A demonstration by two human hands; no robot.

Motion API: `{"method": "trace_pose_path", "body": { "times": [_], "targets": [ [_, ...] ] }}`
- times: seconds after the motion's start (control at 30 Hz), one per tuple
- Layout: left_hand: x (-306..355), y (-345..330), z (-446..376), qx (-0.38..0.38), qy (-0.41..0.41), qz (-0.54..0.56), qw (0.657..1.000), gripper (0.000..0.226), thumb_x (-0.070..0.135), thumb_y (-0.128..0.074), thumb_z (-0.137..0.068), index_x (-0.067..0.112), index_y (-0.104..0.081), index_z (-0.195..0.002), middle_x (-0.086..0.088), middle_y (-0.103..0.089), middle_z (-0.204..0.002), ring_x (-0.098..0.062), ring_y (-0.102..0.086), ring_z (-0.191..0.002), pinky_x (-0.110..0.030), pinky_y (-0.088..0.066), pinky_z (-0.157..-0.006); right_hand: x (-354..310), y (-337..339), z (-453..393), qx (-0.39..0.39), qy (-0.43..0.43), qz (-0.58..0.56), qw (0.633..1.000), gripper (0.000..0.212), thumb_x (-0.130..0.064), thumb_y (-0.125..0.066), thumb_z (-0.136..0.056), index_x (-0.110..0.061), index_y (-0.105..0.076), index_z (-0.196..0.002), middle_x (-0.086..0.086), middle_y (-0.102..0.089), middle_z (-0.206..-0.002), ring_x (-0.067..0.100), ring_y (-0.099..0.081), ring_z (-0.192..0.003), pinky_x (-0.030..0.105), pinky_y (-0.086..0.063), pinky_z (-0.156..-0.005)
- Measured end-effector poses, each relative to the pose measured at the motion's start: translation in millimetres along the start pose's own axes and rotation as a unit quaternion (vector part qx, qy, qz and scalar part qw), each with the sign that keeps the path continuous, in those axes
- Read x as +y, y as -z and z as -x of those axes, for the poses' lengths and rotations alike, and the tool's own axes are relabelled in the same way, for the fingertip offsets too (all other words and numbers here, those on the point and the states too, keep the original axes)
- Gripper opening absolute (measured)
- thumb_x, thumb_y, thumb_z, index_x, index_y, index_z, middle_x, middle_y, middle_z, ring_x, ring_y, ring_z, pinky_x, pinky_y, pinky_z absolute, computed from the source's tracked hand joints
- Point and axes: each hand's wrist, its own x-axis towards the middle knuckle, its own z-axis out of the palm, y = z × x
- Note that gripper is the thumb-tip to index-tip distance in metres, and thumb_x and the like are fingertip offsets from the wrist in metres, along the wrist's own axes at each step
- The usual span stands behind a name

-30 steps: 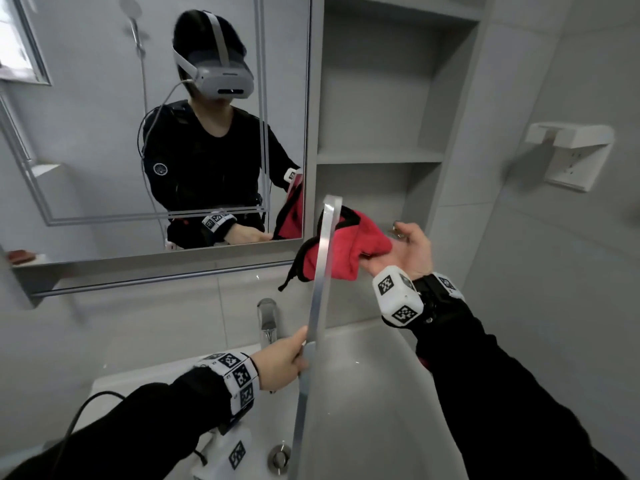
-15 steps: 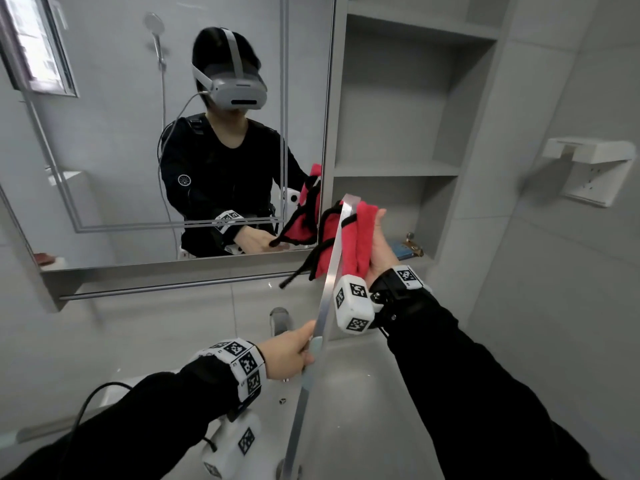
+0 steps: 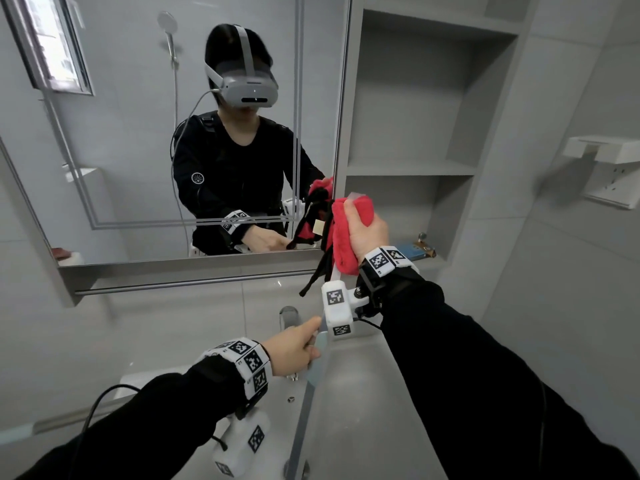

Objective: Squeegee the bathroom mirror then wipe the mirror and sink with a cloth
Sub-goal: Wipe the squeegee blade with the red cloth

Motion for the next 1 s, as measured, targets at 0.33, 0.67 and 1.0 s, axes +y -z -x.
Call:
{"method": "trace_pose_path", "body": {
  "times": [0.33, 0.67, 1.0],
  "targets": [
    [7, 36, -1, 0.096, -0.004, 0.156, 0.983, 0.016, -0.007, -0.035, -0.089, 0.0, -0.044, -0.079, -0.007, -0.037, -0.066, -0.017, -0.04, -0.06, -0.032, -0.04, -0.059, 6, -14, 31, -0.102, -0.029, -0.049, 0.993, 0.025, -0.05, -0.061, -0.083, -0.025, -0.057, -0.085, 0.005, -0.068, -0.079, 0.02, -0.067, -0.062, 0.028, -0.056, -0.053],
    [0, 34, 7, 0.104, 0.001, 0.1, 0.99, 0.026, 0.001, -0.043, -0.087, 0.015, -0.044, -0.065, 0.002, -0.046, -0.055, -0.01, -0.042, -0.049, -0.021, -0.038, -0.05, 20, -21, 38, -0.044, 0.012, 0.014, 0.999, 0.025, -0.049, -0.057, -0.086, -0.027, -0.058, -0.076, -0.004, -0.065, -0.073, 0.013, -0.064, -0.065, 0.022, -0.052, -0.057],
    [-2, 34, 16, 0.073, -0.001, 0.01, 0.997, 0.043, 0.041, -0.039, -0.097, 0.002, -0.054, -0.085, -0.005, -0.056, -0.069, -0.009, -0.047, -0.051, -0.025, -0.039, -0.056, 15, -14, 32, -0.074, 0.045, 0.068, 0.994, 0.023, -0.046, -0.057, -0.088, -0.026, -0.058, -0.076, -0.006, -0.063, -0.073, 0.013, -0.063, -0.068, 0.022, -0.05, -0.059]
  ]
}}
